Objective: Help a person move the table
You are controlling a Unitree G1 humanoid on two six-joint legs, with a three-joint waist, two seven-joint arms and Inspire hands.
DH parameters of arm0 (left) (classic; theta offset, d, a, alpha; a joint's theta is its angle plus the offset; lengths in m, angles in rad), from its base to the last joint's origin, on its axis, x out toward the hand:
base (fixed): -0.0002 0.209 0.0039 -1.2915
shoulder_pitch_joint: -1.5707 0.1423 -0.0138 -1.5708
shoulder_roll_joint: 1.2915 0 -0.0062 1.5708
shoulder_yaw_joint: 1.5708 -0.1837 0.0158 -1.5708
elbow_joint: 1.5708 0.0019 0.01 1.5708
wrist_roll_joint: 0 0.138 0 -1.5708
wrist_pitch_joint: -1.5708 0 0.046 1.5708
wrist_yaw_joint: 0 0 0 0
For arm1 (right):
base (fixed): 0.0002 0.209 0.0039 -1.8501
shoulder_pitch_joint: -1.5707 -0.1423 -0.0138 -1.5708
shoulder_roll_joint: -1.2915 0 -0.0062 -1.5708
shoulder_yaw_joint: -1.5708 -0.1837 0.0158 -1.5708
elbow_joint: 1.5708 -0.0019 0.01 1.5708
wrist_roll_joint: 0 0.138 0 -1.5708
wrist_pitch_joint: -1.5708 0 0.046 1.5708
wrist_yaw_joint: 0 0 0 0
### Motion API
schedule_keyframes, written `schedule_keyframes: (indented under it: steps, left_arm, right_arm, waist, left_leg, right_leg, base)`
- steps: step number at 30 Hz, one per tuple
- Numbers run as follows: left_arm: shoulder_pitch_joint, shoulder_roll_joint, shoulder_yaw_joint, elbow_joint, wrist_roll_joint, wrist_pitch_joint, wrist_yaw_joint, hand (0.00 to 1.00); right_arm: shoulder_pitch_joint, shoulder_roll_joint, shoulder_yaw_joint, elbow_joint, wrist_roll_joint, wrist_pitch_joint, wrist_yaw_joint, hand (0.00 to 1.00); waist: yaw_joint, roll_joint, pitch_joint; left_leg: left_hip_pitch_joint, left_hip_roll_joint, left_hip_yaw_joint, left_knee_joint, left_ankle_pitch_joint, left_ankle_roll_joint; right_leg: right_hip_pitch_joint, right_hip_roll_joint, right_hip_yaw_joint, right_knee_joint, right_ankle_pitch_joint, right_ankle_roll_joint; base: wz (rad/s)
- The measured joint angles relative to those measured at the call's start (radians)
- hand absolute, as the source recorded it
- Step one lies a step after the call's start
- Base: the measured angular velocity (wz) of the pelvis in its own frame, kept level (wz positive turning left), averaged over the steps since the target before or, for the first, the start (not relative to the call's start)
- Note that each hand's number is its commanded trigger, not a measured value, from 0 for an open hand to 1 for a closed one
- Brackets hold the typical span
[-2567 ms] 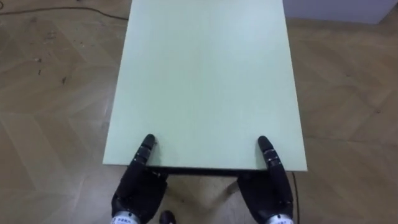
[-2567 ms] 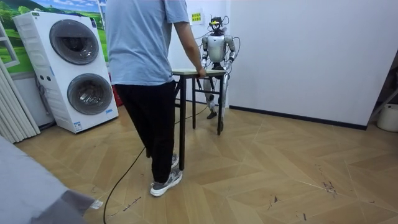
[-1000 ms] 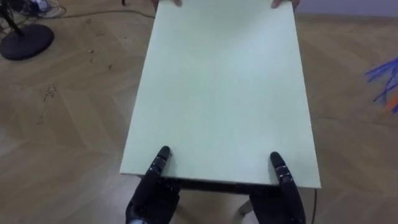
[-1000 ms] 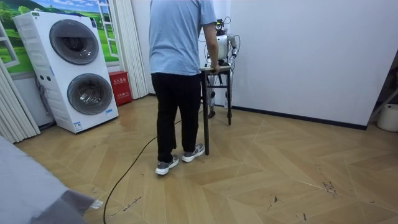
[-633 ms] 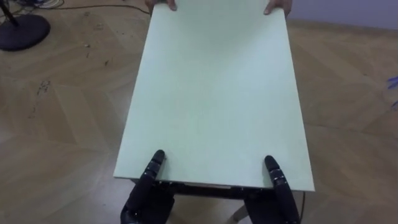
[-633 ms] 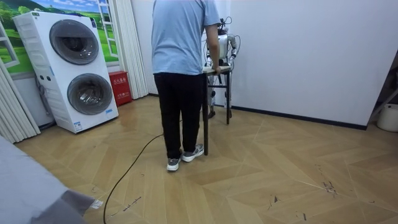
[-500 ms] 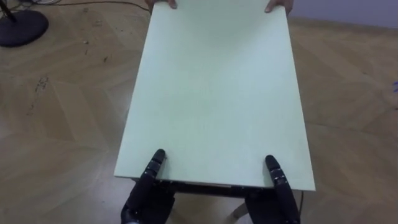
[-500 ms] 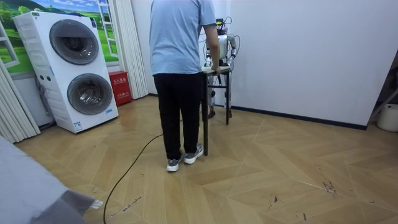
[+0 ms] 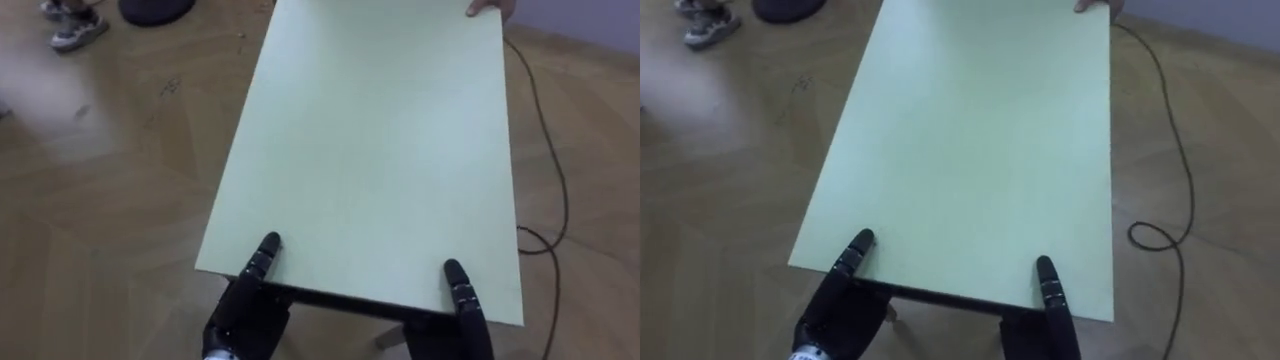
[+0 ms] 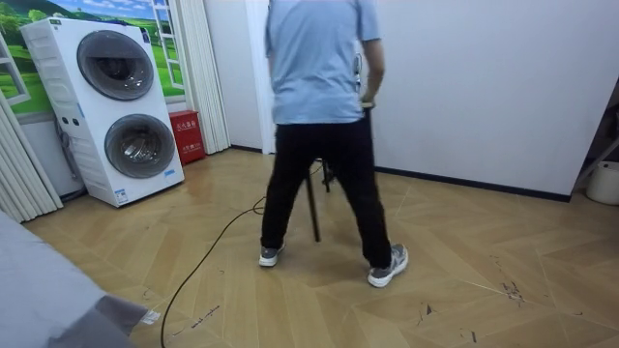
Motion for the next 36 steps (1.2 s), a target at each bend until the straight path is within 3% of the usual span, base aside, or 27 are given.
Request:
schedule_keyframes:
  steps: [6, 12, 15, 19, 24, 26, 27, 28, 31, 32, 34, 36]
  left_arm:
    - [0.015, -0.015, 0.015, -0.015, 0.000, -0.011, -0.007, 1.00]
    - [0.030, -0.027, 0.027, -0.018, -0.011, -0.049, -0.012, 1.00]
    - [0.032, -0.027, 0.027, -0.018, -0.018, -0.051, -0.006, 1.00]
    - [0.043, -0.028, 0.027, -0.018, -0.043, -0.061, -0.006, 1.00]
    - [0.053, -0.026, 0.028, -0.026, -0.058, -0.076, -0.006, 1.00]
    - [0.053, -0.027, 0.028, -0.028, -0.058, -0.078, -0.006, 1.00]
    - [0.051, -0.027, 0.028, -0.028, -0.056, -0.078, -0.006, 1.00]
    - [0.048, -0.028, 0.027, -0.028, -0.055, -0.079, -0.006, 1.00]
    - [0.041, -0.026, 0.025, -0.028, -0.046, -0.080, -0.002, 1.00]
    - [0.039, -0.024, 0.026, -0.028, -0.046, -0.080, -0.001, 1.00]
    - [0.020, -0.014, 0.026, -0.028, -0.046, -0.072, 0.014, 1.00]
    - [0.008, -0.012, 0.028, -0.028, -0.049, -0.068, 0.024, 1.00]
  right_arm:
    - [-0.035, -0.021, 0.001, 0.000, -0.014, 0.013, 0.000, 1.00]
    - [-0.070, -0.025, 0.004, 0.000, -0.043, 0.032, -0.022, 1.00]
    - [-0.077, -0.028, 0.004, 0.000, -0.047, 0.039, -0.032, 1.00]
    - [-0.096, -0.023, 0.009, 0.000, -0.071, 0.043, -0.057, 1.00]
    - [-0.112, -0.018, 0.014, -0.002, -0.094, 0.042, -0.069, 1.00]
    - [-0.110, -0.016, 0.011, -0.005, -0.097, 0.043, -0.070, 1.00]
    - [-0.108, -0.013, 0.011, -0.005, -0.097, 0.042, -0.070, 1.00]
    - [-0.105, -0.015, 0.006, -0.005, -0.097, 0.043, -0.070, 1.00]
    - [-0.091, 0.001, -0.015, -0.006, -0.099, 0.046, -0.070, 1.00]
    - [-0.091, 0.003, -0.017, -0.006, -0.099, 0.047, -0.070, 1.00]
    - [-0.095, 0.004, -0.025, -0.013, -0.099, 0.058, -0.087, 1.00]
    - [-0.108, 0.003, -0.025, -0.013, -0.097, 0.058, -0.097, 1.00]
  waist:
    - [0.081, -0.001, -0.0019]
    - [0.095, -0.015, 0.0001]
    - [0.110, -0.023, -0.0002]
    - [0.136, -0.034, -0.0013]
    - [0.137, -0.035, -0.0006]
    - [0.129, -0.036, -0.0003]
    - [0.127, -0.037, 0.0002]
    - [0.103, -0.039, 0.0006]
    - [0.053, -0.040, 0.0010]
    - [0.046, -0.040, 0.0010]
    - [0.043, -0.043, 0.0009]
    - [0.068, -0.047, 0.0020]
  left_leg:
    - [-0.005, -0.006, -0.005, -0.010, 0.001, 0.000]
    - [-0.005, -0.031, -0.045, -0.014, -0.001, 0.003]
    - [-0.008, -0.039, -0.052, -0.013, -0.007, 0.013]
    - [-0.014, -0.051, -0.074, -0.008, -0.011, 0.021]
    - [-0.018, -0.075, -0.098, -0.007, -0.007, 0.039]
    - [-0.020, -0.097, -0.131, -0.006, -0.005, 0.047]
    - [-0.025, -0.113, -0.163, -0.002, -0.003, 0.052]
    - [-0.035, -0.130, -0.203, 0.006, 0.001, 0.058]
    - [-0.066, -0.168, -0.312, 0.031, 0.009, 0.066]
    - [-0.072, -0.174, -0.332, 0.038, 0.009, 0.066]
    - [-0.090, -0.193, -0.381, 0.048, 0.015, 0.063]
    - [-0.096, -0.193, -0.391, 0.047, 0.020, 0.058]
  right_leg:
    - [0.016, -0.005, -0.035, 0.000, -0.002, -0.002]
    - [0.039, -0.017, -0.047, -0.001, -0.013, 0.020]
    - [0.046, -0.019, -0.045, -0.003, -0.013, 0.030]
    - [0.052, -0.026, -0.024, 0.000, -0.010, 0.042]
    - [0.072, -0.047, -0.013, 0.023, -0.019, 0.064]
    - [0.083, -0.054, 0.022, 0.032, -0.029, 0.080]
    - [0.092, -0.054, 0.068, 0.033, -0.034, 0.088]
    - [0.096, -0.049, 0.133, 0.035, -0.039, 0.095]
    - [0.103, -0.025, 0.274, 0.031, -0.046, 0.087]
    - [0.108, -0.019, 0.295, 0.028, -0.047, 0.085]
    - [0.123, -0.001, 0.363, 0.000, -0.051, 0.080]
    - [0.124, 0.009, 0.392, -0.011, -0.051, 0.080]
  base:
    - [0.23]
    - [0.24]
    - [0.21]
    - [0.20]
    - [0.40]
    - [0.64]
    - [0.87]
    - [0.96]
    - [1.11]
    - [0.94]
    - [0.69]
    - [0.29]
